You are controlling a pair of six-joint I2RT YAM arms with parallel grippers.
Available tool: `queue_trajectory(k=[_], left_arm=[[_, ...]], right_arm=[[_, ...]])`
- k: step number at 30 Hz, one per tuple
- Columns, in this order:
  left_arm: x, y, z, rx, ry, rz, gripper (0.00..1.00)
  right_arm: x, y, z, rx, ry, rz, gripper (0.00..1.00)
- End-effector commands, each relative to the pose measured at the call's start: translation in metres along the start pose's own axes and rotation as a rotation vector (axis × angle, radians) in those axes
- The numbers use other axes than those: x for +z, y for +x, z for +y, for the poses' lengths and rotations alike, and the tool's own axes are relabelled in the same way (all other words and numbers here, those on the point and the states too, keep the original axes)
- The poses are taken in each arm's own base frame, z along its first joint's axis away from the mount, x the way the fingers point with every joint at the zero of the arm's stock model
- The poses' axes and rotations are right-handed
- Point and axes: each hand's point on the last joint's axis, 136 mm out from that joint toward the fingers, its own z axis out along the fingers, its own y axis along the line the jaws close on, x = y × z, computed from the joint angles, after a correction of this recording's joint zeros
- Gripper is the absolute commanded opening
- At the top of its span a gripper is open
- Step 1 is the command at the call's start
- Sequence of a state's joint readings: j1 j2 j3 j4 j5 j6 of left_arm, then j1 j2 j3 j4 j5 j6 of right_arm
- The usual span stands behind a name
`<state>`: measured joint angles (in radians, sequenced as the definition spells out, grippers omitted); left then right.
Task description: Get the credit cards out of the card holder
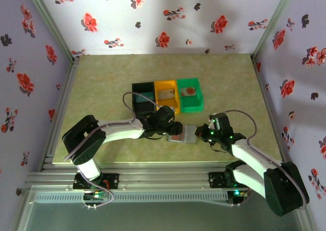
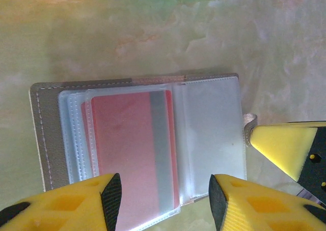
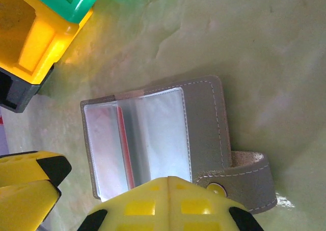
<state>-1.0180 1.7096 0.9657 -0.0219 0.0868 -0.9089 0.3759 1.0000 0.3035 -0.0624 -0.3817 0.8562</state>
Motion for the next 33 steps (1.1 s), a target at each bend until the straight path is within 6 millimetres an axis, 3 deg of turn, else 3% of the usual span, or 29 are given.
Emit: queue_trajectory(k=[1,10,21,33], left_arm=[[0.004,0.002,0.004,0.024,-0.001,0.011,0.53],[0.0,0.002,0.01,0.045,-0.025,0.011,0.53],[0.006,0.004,0.012,0.043,-0.023,0.019,0.53],[0.016,0.012,0.023,0.025,-0.04,0.038,0.54]], right_arm=[[-0.003,0.003,-0.004,-0.021,0.026,0.002,0.0],[-0.026,-0.008,0.015,-0.043,-0.006,-0.069,0.0],[-0.008,-0.006,0.018,-0.054,0.011,-0.016,0.0],[0.011,0.001,0.0,-0.041,0.048,0.022,0.0]])
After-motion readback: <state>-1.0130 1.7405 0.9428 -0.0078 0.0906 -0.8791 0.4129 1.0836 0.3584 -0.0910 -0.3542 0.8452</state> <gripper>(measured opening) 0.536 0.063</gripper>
